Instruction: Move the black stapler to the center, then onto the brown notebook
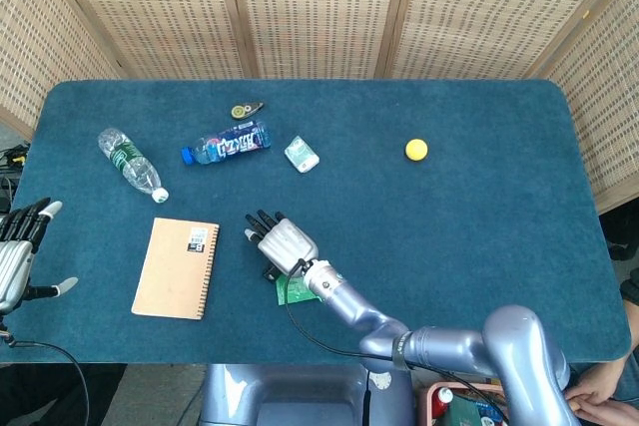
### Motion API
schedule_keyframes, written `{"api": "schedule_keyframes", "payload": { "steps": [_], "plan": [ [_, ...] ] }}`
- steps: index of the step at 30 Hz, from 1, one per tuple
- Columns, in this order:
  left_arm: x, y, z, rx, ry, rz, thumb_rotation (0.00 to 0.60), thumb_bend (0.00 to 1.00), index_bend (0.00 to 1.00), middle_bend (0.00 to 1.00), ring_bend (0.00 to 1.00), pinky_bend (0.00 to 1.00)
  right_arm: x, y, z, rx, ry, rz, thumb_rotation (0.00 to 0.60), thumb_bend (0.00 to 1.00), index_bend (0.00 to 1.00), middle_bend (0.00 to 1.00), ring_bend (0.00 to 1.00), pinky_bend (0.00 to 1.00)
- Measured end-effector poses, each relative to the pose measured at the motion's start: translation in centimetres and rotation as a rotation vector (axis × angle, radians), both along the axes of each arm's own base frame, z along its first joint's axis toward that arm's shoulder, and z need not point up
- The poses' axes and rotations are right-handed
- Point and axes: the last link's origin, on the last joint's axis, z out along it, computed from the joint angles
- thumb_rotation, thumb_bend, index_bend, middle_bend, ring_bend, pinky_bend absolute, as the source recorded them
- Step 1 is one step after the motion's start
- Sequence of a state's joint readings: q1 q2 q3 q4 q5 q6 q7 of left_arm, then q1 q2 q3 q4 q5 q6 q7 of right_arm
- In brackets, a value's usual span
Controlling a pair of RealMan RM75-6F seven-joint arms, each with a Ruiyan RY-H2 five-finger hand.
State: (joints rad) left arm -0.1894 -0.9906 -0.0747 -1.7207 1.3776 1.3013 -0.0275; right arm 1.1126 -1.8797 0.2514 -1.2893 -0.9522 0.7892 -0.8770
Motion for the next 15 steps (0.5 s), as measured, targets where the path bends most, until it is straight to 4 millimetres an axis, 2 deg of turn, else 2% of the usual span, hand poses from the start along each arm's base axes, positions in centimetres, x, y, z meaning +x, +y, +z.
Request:
{"api": "schedule_keyframes", "payload": {
  "steps": [5, 9, 15],
  "plan": [
    [0.1, 0.0, -0.1, 0.002, 0.004, -0.010, 0.600, 0.00, 0.00, 0.00, 0.00, 0.00, -1.2, 0.2, 2.9, -0.039, -0.004, 0.007, 0.600, 0.04, 0.00, 0.00, 0.00, 0.17],
    [0.2, 0.0, -0.3, 0.004, 0.008, -0.027, 0.600, 0.00, 0.00, 0.00, 0.00, 0.00, -3.3, 0.2, 6.2, -0.094, -0.006, 0.002, 0.600, 0.04, 0.00, 0.00, 0.00, 0.14],
    [0.6, 0.2, -0.5, -0.003, 0.022, -0.065, 0.600, 0.00, 0.00, 0.00, 0.00, 0.00, -8.6, -0.2, 12.7, -0.218, -0.013, -0.024, 0.600, 0.02, 0.00, 0.00, 0.00, 0.10]
  ]
}}
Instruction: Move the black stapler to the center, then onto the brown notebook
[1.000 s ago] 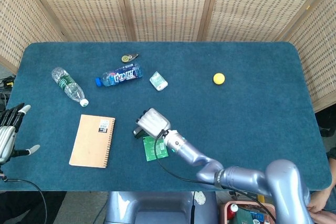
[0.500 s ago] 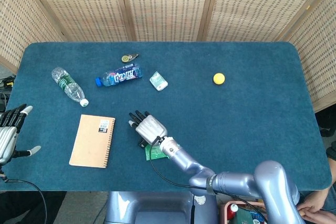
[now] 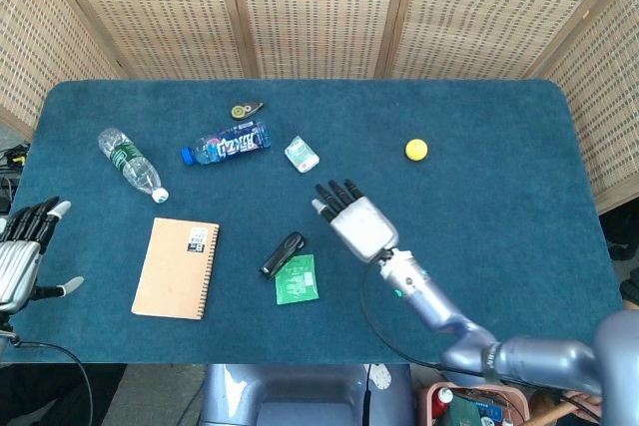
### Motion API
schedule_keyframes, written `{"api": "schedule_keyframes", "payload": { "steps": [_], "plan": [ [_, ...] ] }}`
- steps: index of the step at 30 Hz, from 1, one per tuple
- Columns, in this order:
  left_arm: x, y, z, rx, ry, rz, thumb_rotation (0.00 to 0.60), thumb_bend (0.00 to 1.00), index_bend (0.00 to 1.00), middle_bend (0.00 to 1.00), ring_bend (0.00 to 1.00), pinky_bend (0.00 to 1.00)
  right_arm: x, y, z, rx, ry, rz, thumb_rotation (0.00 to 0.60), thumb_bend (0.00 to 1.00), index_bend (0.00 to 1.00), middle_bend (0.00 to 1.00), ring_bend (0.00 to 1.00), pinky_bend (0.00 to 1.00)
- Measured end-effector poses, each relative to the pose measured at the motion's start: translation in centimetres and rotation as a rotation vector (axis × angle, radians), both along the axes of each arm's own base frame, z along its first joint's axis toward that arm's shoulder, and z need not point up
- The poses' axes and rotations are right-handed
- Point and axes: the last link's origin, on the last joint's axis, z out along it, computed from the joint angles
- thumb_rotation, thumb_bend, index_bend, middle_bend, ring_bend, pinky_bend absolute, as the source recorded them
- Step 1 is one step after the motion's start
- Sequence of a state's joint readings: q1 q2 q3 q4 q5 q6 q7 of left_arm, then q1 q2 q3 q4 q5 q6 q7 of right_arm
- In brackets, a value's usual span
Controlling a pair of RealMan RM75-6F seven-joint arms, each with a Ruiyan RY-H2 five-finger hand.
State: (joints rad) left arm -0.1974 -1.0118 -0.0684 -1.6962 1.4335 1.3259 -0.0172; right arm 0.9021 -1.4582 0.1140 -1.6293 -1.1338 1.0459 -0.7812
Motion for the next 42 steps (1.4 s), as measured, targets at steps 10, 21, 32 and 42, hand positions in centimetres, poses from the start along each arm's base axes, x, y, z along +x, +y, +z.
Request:
{"api": "schedule_keyframes", "payload": {
  "steps": [10, 21, 32, 42],
  "plan": [
    [1.7, 2.5, -0.5, -0.091, 0.126, -0.345, 0.600, 0.04, 0.00, 0.00, 0.00, 0.00, -14.0, 2.0, 8.9, -0.214, -0.073, -0.219, 0.600, 0.00, 0.00, 0.00, 0.00, 0.00],
    [3.1, 9.8, -2.1, -0.246, 0.319, -0.876, 0.600, 0.13, 0.00, 0.00, 0.00, 0.00, -22.1, 7.9, 11.8, -0.319, -0.213, -0.306, 0.600, 0.00, 0.00, 0.00, 0.00, 0.00],
    [11.9, 16.6, -11.5, -0.498, 0.706, -1.442, 0.600, 0.15, 0.00, 0.00, 0.00, 0.00, -23.3, 9.5, 12.6, -0.376, -0.197, -0.335, 0.600, 0.00, 0.00, 0.00, 0.00, 0.00],
    [17.1, 18.6, -18.0, -0.567, 0.931, -1.578, 0.600, 0.17, 0.00, 0.00, 0.00, 0.00, -23.9, 9.4, 13.2, -0.405, -0.201, -0.361, 0.600, 0.00, 0.00, 0.00, 0.00, 0.00]
  ]
}}
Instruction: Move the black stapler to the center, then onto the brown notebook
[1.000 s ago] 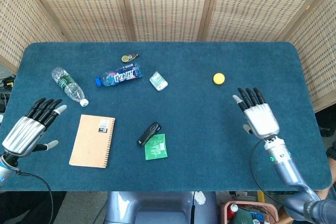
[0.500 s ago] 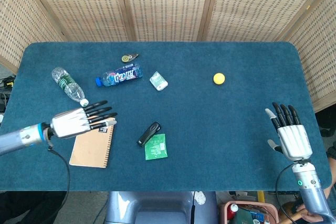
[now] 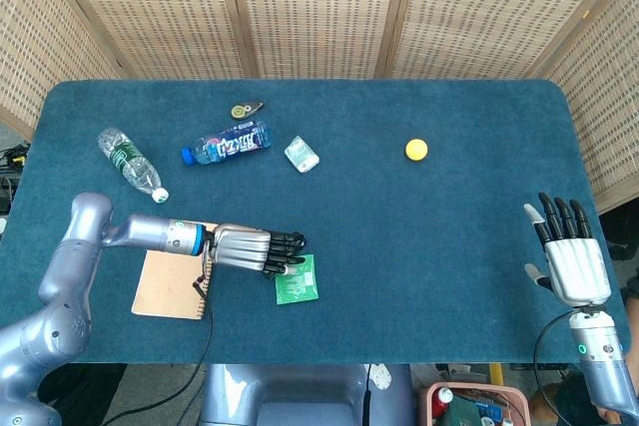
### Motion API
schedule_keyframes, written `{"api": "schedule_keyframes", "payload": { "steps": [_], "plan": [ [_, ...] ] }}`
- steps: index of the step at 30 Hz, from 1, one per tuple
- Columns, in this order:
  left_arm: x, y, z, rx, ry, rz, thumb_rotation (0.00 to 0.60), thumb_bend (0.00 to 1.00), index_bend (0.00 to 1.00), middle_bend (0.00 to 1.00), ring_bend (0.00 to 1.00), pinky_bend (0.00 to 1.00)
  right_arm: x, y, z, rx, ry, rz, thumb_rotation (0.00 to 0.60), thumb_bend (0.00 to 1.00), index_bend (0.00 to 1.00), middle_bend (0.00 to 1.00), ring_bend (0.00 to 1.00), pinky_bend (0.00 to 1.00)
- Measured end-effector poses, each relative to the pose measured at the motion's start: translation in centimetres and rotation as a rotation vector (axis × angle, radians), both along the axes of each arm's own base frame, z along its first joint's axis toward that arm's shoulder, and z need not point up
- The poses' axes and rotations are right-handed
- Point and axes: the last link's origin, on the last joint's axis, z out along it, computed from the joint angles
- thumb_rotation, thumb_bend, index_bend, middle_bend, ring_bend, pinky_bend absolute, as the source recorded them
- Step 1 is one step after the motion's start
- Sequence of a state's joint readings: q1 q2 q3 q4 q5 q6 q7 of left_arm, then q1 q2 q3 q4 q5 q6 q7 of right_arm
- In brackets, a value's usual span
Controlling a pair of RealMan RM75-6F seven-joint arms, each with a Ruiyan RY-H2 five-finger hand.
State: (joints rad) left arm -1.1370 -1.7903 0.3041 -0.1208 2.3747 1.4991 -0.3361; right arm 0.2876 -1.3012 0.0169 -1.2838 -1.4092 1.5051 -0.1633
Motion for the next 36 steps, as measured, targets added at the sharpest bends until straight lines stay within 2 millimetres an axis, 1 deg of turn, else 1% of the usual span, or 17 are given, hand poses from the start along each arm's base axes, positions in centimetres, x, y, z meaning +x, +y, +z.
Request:
{"api": "schedule_keyframes", "payload": {
  "steps": [8, 10, 11, 12, 13, 15, 16, 17, 19, 21, 26, 29, 32, 35, 36],
  "plan": [
    [2.1, 0.3, -3.0, 0.016, 0.032, -0.018, 0.600, 0.20, 0.01, 0.00, 0.00, 0.01, -0.3, -0.2, 0.6, -0.022, -0.019, -0.018, 0.600, 0.00, 0.00, 0.00, 0.00, 0.00],
    [2.5, 0.2, -3.6, 0.010, 0.033, -0.019, 0.600, 0.22, 0.07, 0.04, 0.00, 0.05, -0.4, -0.2, 0.6, -0.024, -0.022, -0.021, 0.600, 0.00, 0.00, 0.00, 0.00, 0.00],
    [2.6, 0.1, -3.7, 0.007, 0.032, -0.018, 0.600, 0.24, 0.13, 0.08, 0.01, 0.09, -0.4, -0.2, 0.6, -0.024, -0.022, -0.021, 0.600, 0.00, 0.00, 0.00, 0.00, 0.00],
    [2.6, 0.0, -3.9, 0.002, 0.032, -0.018, 0.600, 0.25, 0.20, 0.14, 0.03, 0.12, -0.4, -0.2, 0.6, -0.024, -0.023, -0.021, 0.600, 0.00, 0.00, 0.00, 0.00, 0.00],
    [2.7, -0.1, -4.1, -0.003, 0.032, -0.019, 0.600, 0.25, 0.25, 0.19, 0.06, 0.15, -0.4, -0.2, 0.6, -0.023, -0.023, -0.022, 0.600, 0.00, 0.00, 0.00, 0.00, 0.00],
    [2.8, -0.4, -4.4, -0.016, 0.030, -0.021, 0.600, 0.27, 0.42, 0.35, 0.19, 0.25, -0.5, -0.2, 0.6, -0.023, -0.024, -0.023, 0.600, 0.00, 0.00, 0.00, 0.00, 0.00],
    [2.8, -0.5, -4.6, -0.021, 0.027, -0.021, 0.600, 0.28, 0.49, 0.41, 0.24, 0.29, -0.5, -0.2, 0.6, -0.022, -0.024, -0.024, 0.600, 0.00, 0.00, 0.00, 0.00, 0.00],
    [2.9, -0.7, -4.7, -0.024, 0.026, -0.020, 0.600, 0.30, 0.59, 0.49, 0.31, 0.35, -0.6, -0.3, 0.6, -0.021, -0.025, -0.026, 0.600, 0.00, 0.00, 0.00, 0.00, 0.00],
    [2.8, -0.9, -4.9, -0.033, 0.027, -0.025, 0.600, 0.33, 0.71, 0.59, 0.39, 0.42, -0.7, -0.3, 0.6, -0.021, -0.028, -0.033, 0.600, 0.00, 0.00, 0.00, 0.00, 0.00],
    [2.7, -1.1, -5.1, -0.036, 0.032, -0.034, 0.600, 0.36, 0.77, 0.64, 0.44, 0.47, -0.7, -0.3, 0.7, -0.024, -0.031, -0.033, 0.600, 0.00, 0.00, 0.00, 0.00, 0.00],
    [2.7, -0.9, -4.8, -0.022, 0.015, -0.026, 0.600, 0.37, 0.80, 0.66, 0.46, 0.49, -0.5, -0.2, 0.7, -0.024, -0.033, -0.023, 0.600, 0.00, 0.00, 0.00, 0.00, 0.00],
    [2.8, -0.6, -4.2, -0.013, -0.020, -0.010, 0.600, 0.37, 0.80, 0.66, 0.46, 0.50, -0.4, -0.2, 0.6, -0.021, -0.036, -0.021, 0.600, 0.00, 0.00, 0.00, 0.00, 0.00],
    [3.0, -0.4, -3.1, -0.007, -0.076, 0.012, 0.600, 0.37, 0.80, 0.66, 0.46, 0.50, -0.3, -0.1, 0.6, -0.018, -0.039, -0.016, 0.600, 0.00, 0.00, 0.00, 0.00, 0.00],
    [2.9, -0.2, -1.7, -0.011, -0.137, 0.030, 0.600, 0.37, 0.80, 0.66, 0.46, 0.50, 0.0, 0.0, 0.4, -0.010, -0.043, -0.008, 0.600, 0.00, 0.00, 0.00, 0.00, 0.00],
    [2.7, -0.3, -0.9, -0.019, -0.165, 0.036, 0.600, 0.37, 0.80, 0.66, 0.46, 0.50, 0.1, 0.1, 0.4, -0.007, -0.044, -0.005, 0.600, 0.00, 0.00, 0.00, 0.00, 0.00]
  ]
}}
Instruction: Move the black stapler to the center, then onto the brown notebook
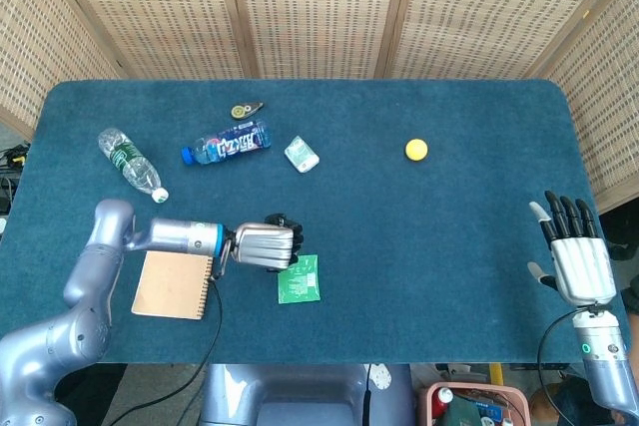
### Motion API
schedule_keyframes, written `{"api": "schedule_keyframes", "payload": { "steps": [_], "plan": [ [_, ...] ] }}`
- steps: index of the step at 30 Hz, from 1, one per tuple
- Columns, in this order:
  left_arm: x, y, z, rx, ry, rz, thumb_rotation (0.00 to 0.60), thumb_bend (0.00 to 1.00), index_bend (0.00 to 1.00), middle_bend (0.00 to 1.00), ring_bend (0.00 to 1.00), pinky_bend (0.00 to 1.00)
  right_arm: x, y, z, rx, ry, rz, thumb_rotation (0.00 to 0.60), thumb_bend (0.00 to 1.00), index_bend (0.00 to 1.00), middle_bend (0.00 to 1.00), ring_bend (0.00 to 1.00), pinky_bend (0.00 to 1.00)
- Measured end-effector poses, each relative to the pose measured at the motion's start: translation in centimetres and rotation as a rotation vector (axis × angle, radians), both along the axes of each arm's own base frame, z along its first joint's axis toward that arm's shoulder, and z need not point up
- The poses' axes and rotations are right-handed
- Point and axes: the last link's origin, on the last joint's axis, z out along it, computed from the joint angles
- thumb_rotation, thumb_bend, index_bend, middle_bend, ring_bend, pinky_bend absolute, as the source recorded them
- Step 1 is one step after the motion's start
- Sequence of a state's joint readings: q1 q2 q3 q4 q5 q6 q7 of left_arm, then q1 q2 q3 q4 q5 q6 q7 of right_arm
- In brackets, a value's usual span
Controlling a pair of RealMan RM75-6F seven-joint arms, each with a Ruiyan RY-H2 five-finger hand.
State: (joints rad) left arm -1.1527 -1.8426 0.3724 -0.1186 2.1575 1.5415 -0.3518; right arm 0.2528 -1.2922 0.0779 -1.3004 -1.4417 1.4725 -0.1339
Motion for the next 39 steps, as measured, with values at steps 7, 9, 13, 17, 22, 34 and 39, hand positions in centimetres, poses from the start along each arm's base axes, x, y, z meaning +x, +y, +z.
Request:
{"api": "schedule_keyframes", "payload": {
  "steps": [7, 9, 13, 17, 22, 34, 39],
  "plan": [
    [-4.7, -2.3, 6.3, -0.068, -0.137, 0.035, 0.600, 0.37, 0.80, 0.66, 0.46, 0.50, 0.8, 0.3, -0.5, 0.023, -0.003, 0.025, 0.600, 0.00, 0.00, 0.00, 0.00, 0.00],
    [-6.9, -3.3, 7.8, -0.071, -0.146, 0.069, 0.600, 0.37, 0.80, 0.66, 0.46, 0.50, 1.0, 0.4, -0.6, 0.027, 0.000, 0.028, 0.600, 0.00, 0.00, 0.00, 0.00, 0.00],
    [-9.8, -4.6, 9.2, -0.065, -0.126, 0.115, 0.600, 0.37, 0.80, 0.66, 0.46, 0.50, 1.3, 0.4, -0.8, 0.034, 0.000, 0.035, 0.600, 0.00, 0.00, 0.00, 0.00, 0.00],
    [-11.7, -5.2, 9.8, -0.043, -0.090, 0.146, 0.600, 0.37, 0.79, 0.66, 0.46, 0.50, 1.7, 0.5, -1.2, 0.044, -0.002, 0.047, 0.600, 0.00, 0.00, 0.00, 0.00, 0.00],
    [-13.7, -5.6, 9.8, -0.015, -0.032, 0.200, 0.600, 0.37, 0.79, 0.66, 0.46, 0.50, 2.2, 0.5, -1.6, 0.055, 0.002, 0.056, 0.600, 0.00, 0.00, 0.00, 0.00, 0.00],
    [-15.9, -5.8, 7.8, 0.007, 0.067, 0.282, 0.600, 0.37, 0.78, 0.66, 0.46, 0.49, 1.9, 0.5, -1.5, 0.047, 0.006, 0.037, 0.600, 0.00, 0.00, 0.00, 0.00, 0.00],
    [-16.5, -6.2, 6.8, 0.002, 0.082, 0.312, 0.600, 0.37, 0.77, 0.66, 0.46, 0.49, 1.7, 0.5, -1.4, 0.042, 0.004, 0.030, 0.600, 0.00, 0.00, 0.00, 0.00, 0.00]
  ]
}}
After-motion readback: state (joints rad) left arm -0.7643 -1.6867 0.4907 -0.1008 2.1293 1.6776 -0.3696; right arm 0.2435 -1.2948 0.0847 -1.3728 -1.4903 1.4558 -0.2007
